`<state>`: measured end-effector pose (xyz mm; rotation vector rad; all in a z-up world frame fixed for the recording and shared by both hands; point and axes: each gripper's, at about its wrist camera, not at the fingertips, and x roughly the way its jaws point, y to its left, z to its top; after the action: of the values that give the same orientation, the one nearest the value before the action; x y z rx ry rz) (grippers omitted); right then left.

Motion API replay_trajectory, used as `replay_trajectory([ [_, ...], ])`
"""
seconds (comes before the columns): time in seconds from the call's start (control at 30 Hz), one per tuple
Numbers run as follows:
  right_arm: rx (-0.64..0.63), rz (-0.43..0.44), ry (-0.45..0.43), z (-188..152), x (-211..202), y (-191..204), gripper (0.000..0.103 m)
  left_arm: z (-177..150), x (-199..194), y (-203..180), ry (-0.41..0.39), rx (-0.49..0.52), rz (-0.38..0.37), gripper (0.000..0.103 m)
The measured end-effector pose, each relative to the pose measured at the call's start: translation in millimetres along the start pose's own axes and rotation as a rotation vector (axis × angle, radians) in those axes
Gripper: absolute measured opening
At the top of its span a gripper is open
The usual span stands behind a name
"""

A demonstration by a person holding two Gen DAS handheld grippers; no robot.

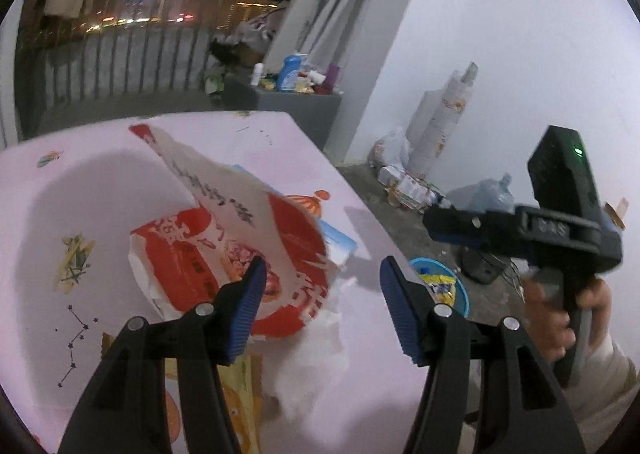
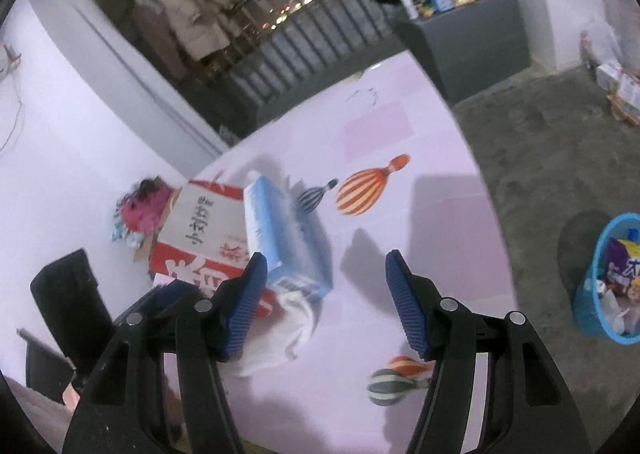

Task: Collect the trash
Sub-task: 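Grasp the red-and-white snack bag with the left tool while the right tool grasps the blue box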

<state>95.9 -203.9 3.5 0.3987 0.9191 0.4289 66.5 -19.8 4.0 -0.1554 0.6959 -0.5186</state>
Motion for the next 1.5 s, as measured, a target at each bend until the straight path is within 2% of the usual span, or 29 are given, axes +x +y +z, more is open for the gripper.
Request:
replay_trajectory([
  [0.33, -0.021, 0.062, 0.067, 0, 27, 22, 0.058, 0, 8, 42, -0.001, -0.121, 0.022, 0.057],
  [0.53, -0.064, 0.077, 0.110, 0, 48, 38, 0.058, -6, 7, 64, 0.020, -0.214, 0.068, 0.057],
  [0.73, -0.109, 0.020, 0.146, -5, 65, 46, 0.055, -7, 5, 79, 0.013, -0.262, 0.072, 0.044],
  [1.03, -0.129, -0.023, 0.149, -9, 70, 49, 0.043, -5, 4, 74, 0.012, -0.243, 0.059, 0.025],
  [1.27, -0.180, -0.064, 0.104, -13, 66, 55, 0.036, 2, 6, 70, -0.005, -0.216, 0.037, 0.016],
  [1.5, -0.191, -0.052, 0.040, -13, 55, 53, 0.031, 7, -3, 65, -0.057, -0.176, 0.015, 0.011],
])
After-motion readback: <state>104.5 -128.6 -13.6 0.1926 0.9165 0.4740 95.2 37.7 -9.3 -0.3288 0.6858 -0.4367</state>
